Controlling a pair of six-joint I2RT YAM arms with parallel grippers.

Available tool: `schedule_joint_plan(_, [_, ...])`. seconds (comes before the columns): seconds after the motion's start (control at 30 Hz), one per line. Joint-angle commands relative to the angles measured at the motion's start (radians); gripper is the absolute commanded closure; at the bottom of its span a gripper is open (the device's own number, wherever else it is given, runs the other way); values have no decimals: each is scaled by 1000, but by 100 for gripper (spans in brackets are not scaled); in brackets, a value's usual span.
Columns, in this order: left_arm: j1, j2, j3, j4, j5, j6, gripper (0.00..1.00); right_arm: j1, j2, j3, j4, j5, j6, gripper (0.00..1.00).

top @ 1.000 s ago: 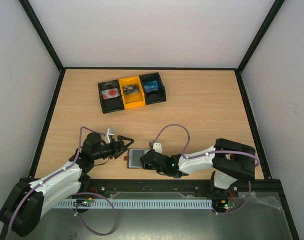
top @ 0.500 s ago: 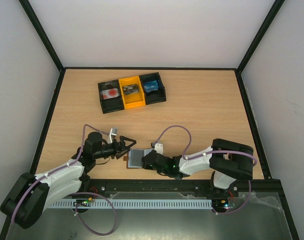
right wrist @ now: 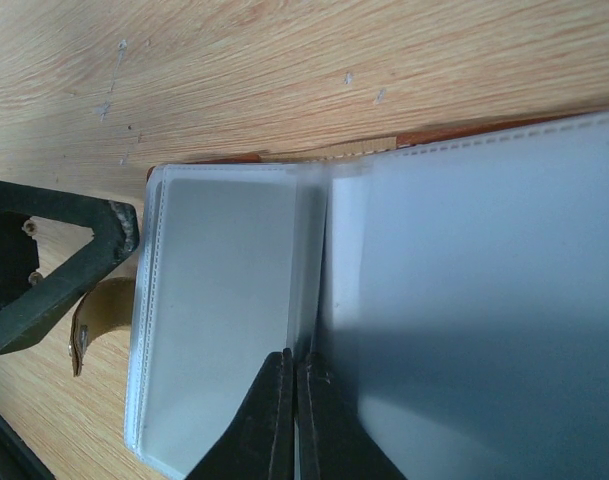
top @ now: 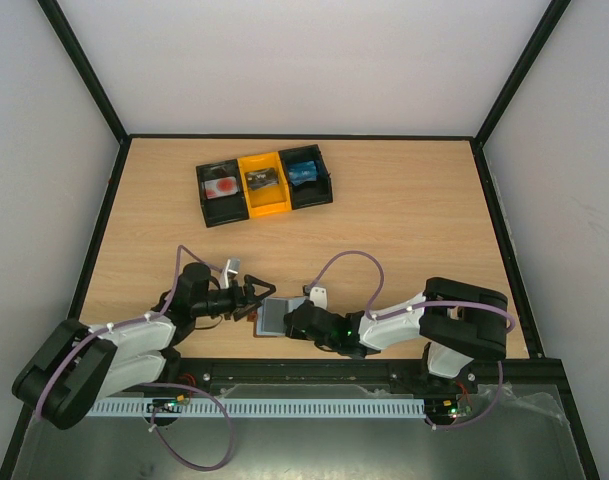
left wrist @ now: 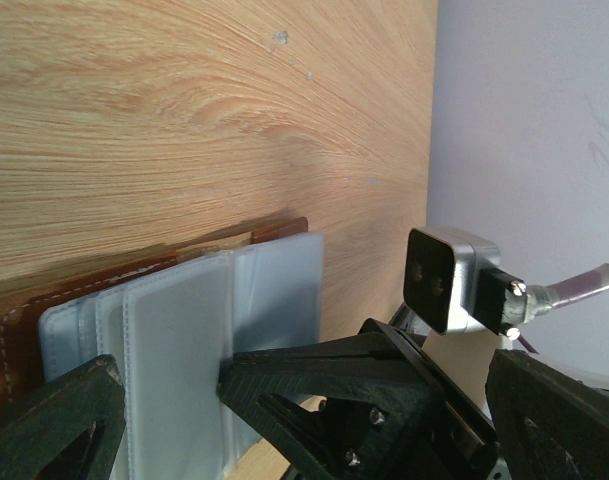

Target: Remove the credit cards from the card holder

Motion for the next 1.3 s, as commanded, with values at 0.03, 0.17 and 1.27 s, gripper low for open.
schedule_joint_plan(0.03, [2,48,-10,70,12,39,1,7,29,-32,-61,18,4,98])
schedule_joint_plan(0.17, [0,86,-10,87,15,49,1,6,32,-30,-58,16,4,98])
schedule_joint_plan(1.27, [-127,-12,23,122,9,-74,1,7,25,-38,10,39,-25,89])
